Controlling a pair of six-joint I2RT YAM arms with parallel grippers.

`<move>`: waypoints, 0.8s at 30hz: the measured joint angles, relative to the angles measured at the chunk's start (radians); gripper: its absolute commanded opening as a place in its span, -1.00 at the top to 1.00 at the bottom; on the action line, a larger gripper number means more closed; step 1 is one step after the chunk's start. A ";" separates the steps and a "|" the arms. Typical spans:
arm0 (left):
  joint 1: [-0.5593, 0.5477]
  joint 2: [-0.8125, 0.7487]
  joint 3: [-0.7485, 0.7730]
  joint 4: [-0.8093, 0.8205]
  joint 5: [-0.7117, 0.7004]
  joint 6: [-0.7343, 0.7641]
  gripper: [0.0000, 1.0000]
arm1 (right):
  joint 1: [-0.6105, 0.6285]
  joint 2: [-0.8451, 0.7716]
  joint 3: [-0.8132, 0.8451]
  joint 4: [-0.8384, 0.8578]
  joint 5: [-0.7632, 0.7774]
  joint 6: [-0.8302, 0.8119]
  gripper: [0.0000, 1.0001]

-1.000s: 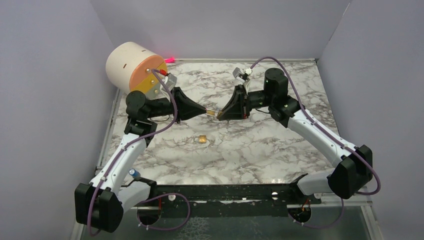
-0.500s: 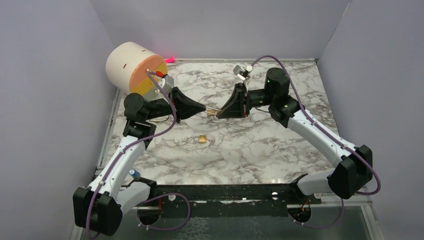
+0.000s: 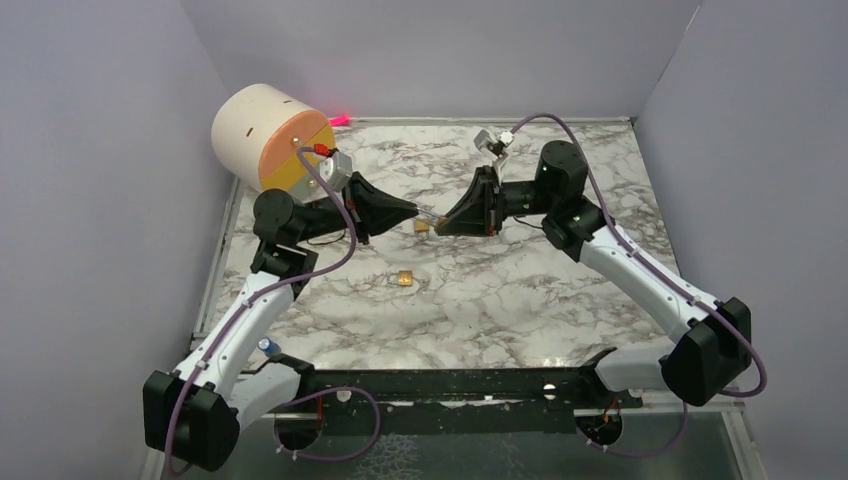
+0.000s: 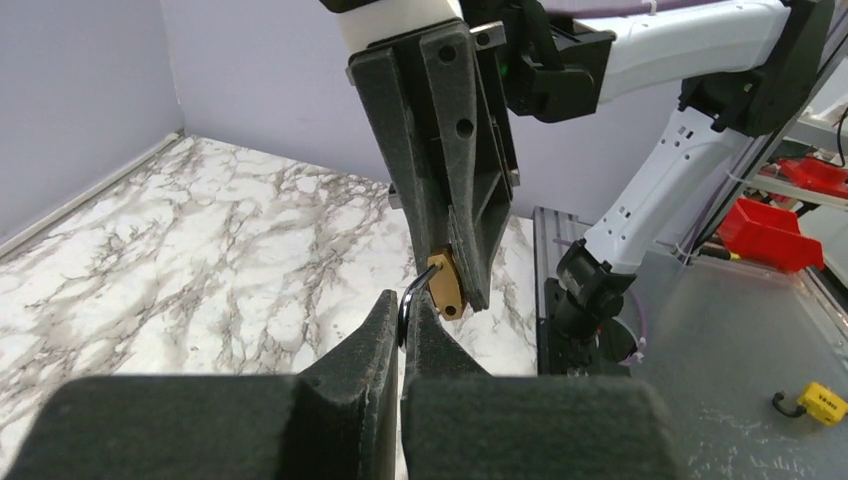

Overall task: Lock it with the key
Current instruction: Lock the lock.

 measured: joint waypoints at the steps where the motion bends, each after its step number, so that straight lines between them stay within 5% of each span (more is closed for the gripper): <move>1: -0.011 0.008 0.000 0.000 -0.014 -0.001 1.00 | 0.000 -0.013 -0.015 0.000 0.020 -0.010 0.99; 14: -0.115 0.065 0.025 0.005 -0.185 0.002 1.00 | -0.012 -0.064 -0.058 -0.016 0.127 -0.103 0.99; 24: -0.164 0.037 0.214 -0.419 -0.195 0.268 1.00 | -0.010 -0.069 0.023 -0.183 0.081 -0.270 0.99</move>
